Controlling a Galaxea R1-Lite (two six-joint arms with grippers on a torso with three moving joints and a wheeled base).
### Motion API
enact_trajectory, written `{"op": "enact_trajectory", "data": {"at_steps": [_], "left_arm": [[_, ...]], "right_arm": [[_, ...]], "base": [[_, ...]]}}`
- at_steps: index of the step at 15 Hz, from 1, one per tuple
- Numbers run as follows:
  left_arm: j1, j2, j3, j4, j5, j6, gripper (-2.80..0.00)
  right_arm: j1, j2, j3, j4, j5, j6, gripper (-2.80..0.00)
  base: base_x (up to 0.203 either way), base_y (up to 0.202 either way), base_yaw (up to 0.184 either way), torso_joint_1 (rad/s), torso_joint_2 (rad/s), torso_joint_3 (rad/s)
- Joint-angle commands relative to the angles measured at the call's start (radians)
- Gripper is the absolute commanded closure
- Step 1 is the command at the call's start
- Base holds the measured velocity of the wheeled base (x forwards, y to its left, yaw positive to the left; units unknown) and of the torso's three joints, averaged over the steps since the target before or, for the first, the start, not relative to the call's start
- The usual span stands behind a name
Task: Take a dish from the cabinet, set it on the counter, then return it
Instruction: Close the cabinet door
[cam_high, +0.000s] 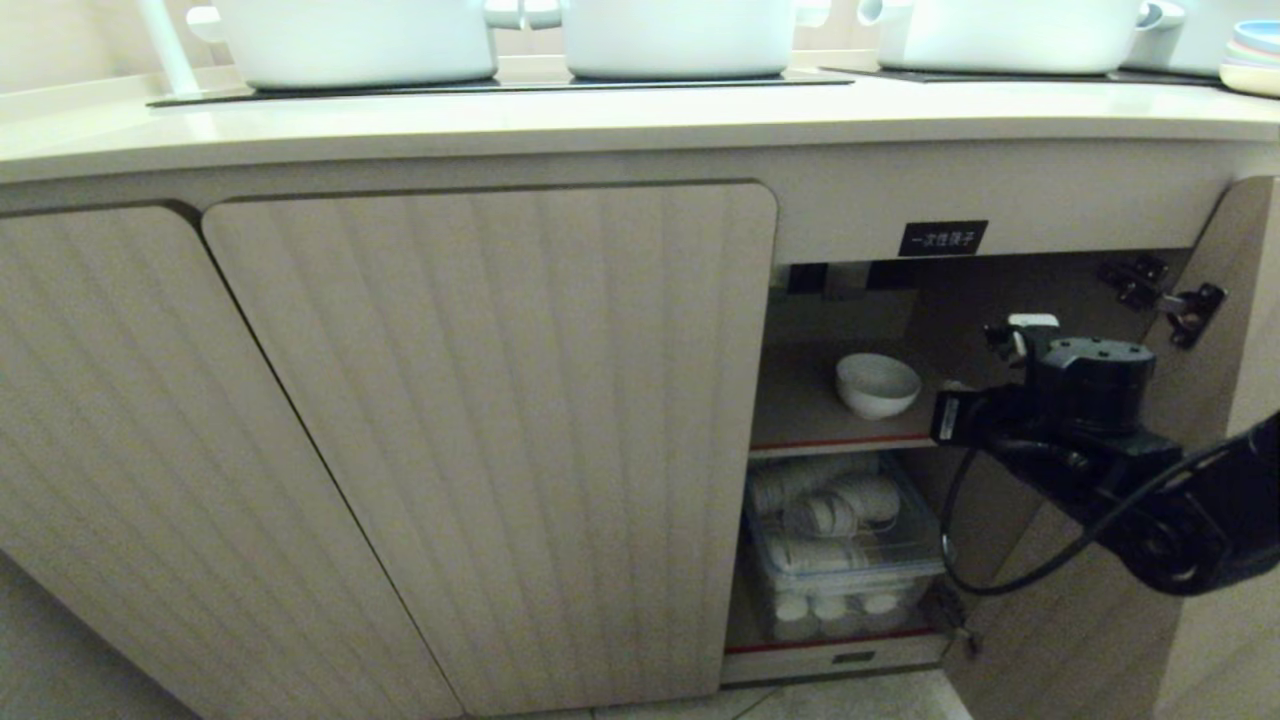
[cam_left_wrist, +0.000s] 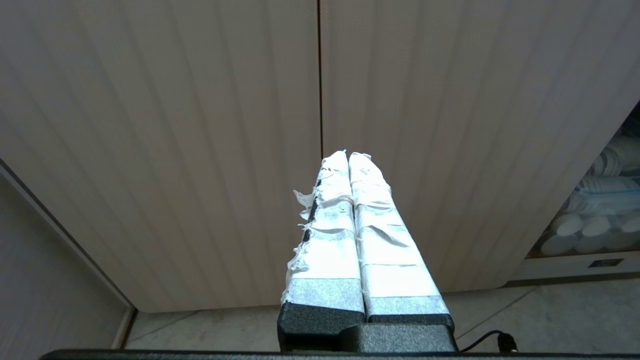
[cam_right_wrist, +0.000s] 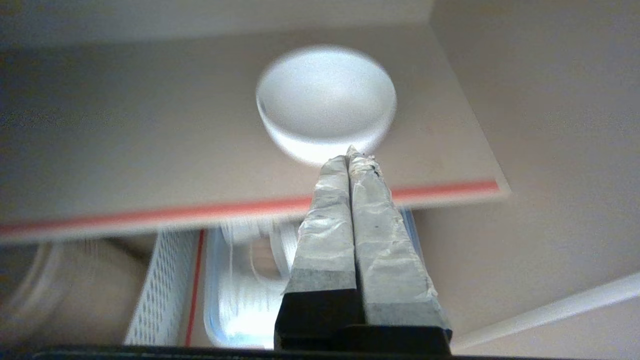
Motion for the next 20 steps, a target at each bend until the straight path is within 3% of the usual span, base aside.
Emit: {"op": "enact_trajectory", "data": {"at_steps": [1,6,20], "left_arm": [[0.000,0.000,0.000,0.000,0.001,-0.001,0.00],[0.000,0.000,0.000,0.000,0.002,-0.001,0.00],[0.000,0.000,0.000,-0.001,0.000,-0.001,0.00]], "right_arm": [[0.004,-0.046,0.071,-0.007,-0.001,-0.001,0.00],[0.009,-0.093,0.250,-0.141,-0.001,-0.001,0.00],[0.043,-0.229,0.472,-0.147,0.001,-0.007,0.00]], "base": [[0.000,0.000,0.000,0.000,0.00,0.000],[0.000,0.000,0.000,0.000,0.00,0.000],[0.000,0.000,0.000,0.000,0.00,0.000]]}}
